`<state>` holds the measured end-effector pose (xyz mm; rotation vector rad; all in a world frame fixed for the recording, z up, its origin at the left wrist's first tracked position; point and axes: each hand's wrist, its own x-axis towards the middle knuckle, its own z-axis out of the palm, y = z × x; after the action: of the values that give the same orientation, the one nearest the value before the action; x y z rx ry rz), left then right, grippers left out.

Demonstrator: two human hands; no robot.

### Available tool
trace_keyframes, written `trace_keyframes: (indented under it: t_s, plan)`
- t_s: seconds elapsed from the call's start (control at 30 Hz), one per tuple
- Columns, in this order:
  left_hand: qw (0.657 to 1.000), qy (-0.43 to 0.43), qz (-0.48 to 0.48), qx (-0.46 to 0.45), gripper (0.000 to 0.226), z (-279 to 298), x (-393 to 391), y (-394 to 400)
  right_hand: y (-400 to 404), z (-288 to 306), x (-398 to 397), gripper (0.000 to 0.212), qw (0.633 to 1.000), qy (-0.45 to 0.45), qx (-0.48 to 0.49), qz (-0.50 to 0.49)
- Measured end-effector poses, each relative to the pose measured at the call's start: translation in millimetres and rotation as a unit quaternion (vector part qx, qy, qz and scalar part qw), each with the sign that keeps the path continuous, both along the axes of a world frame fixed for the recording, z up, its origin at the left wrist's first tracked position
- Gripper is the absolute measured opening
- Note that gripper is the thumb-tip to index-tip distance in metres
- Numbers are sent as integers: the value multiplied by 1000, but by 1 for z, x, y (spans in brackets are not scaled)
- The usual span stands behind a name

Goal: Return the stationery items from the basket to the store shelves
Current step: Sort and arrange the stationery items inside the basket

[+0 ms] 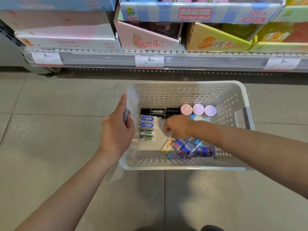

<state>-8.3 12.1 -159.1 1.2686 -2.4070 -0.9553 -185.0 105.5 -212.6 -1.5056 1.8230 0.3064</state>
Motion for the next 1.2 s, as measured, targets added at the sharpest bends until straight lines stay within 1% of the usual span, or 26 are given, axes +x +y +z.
trace_keyframes:
  t_s: [0.03, 0.07, 0.13, 0.23, 0.33, 0.47, 0.63, 0.77, 0.93, 1.0, 1.07, 1.13, 1.2]
  plan:
    - [1000, -1, 1, -5, 60, 0, 0, 0, 3, -3, -3, 32, 997, 30, 25, 60]
    - [1000, -3, 1, -8, 60, 0, 0, 1, 5, -8, -4, 36, 993, 45, 49, 97]
    - [1000, -4, 4, -11, 60, 0, -1, 0, 6, -14, -3, 43, 988, 52, 66, 128]
    - [1000, -6, 4, -14, 60, 0, -1, 1, 5, -16, -4, 53, 982, 72, 56, 167]
    - [1000, -8, 3, -20, 60, 0, -1, 1, 4, -14, -2, 48, 972, 92, 63, 206]
    - [1000, -8, 1, -25, 60, -1, -1, 1, 2, -11, 0, 45, 968, 99, 65, 220]
    - [1000, -13, 3, -28, 60, -2, 0, 0, 0, -11, 0, 46, 974, 78, 62, 204]
    - [1000, -11, 4, -25, 60, -3, 1, 0, -1, -17, -1, 39, 974, 68, 61, 205]
    - [1000, -5, 2, -18, 60, -3, 0, 1, -3, -22, -3, 36, 966, 71, 91, 233]
    - [1000, -2, 1, -11, 61, -3, 0, 0, -1, -20, -6, 35, 962, 79, 85, 248]
    - [1000, 1, 0, -9, 61, -3, 1, 0, 0, -19, -7, 37, 955, 92, 57, 275]
    - [1000, 4, 3, -8, 61, -2, 1, 1, 2, -22, -6, 43, 946, 112, 36, 303]
    - [1000, 3, 7, -9, 60, -2, 0, 1, 2, -23, -4, 48, 944, 125, 27, 305]
